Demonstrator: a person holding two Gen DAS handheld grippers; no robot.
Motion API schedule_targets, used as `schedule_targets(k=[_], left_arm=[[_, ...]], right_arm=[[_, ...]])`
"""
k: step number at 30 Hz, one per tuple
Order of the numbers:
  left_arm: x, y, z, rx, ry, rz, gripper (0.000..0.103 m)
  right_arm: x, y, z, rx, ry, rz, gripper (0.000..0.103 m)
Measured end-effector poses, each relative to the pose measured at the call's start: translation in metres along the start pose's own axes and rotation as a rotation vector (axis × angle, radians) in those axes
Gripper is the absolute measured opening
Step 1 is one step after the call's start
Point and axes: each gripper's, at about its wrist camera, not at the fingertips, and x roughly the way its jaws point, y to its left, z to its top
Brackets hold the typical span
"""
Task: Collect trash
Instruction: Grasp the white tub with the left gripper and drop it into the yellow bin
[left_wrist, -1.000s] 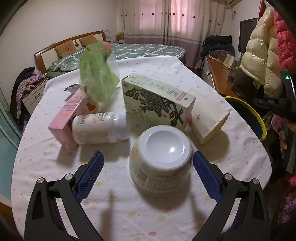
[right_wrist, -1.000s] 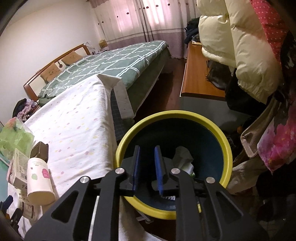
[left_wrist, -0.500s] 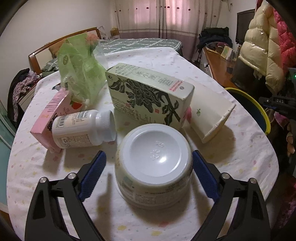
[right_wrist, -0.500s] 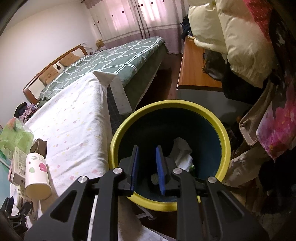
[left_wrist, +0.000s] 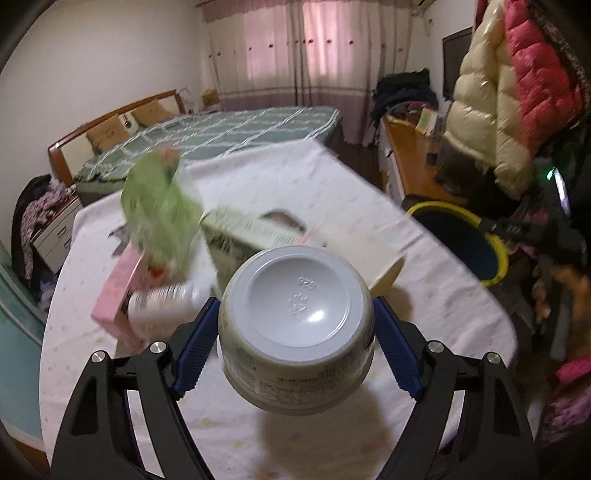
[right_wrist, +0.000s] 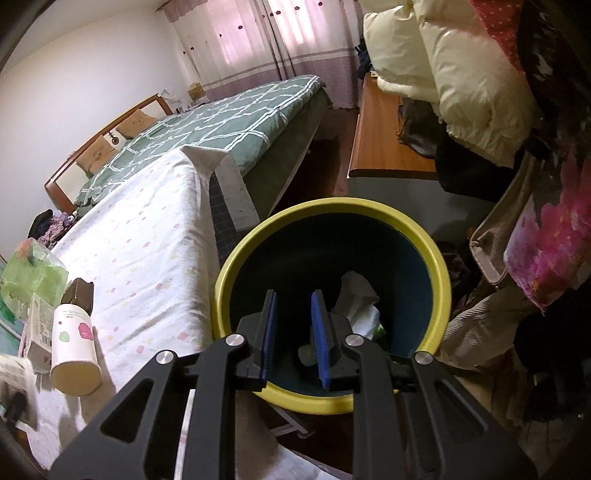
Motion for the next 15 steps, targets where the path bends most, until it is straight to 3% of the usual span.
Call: schedule_targets(k=[8, 15], left_arm=[[0.010, -0.052, 0.055, 0.069, -0.051, -0.104, 0.081], [0.045, -0.113, 0.088, 0.115, -0.035, -0.196, 0.081]], right_arm=[[-0.015, -0.028, -0.005, 0.031, -0.026, -0.042, 0.023], [-0.019, -0.060, -0.012, 0.074, -0.027, -0.068, 0.024]])
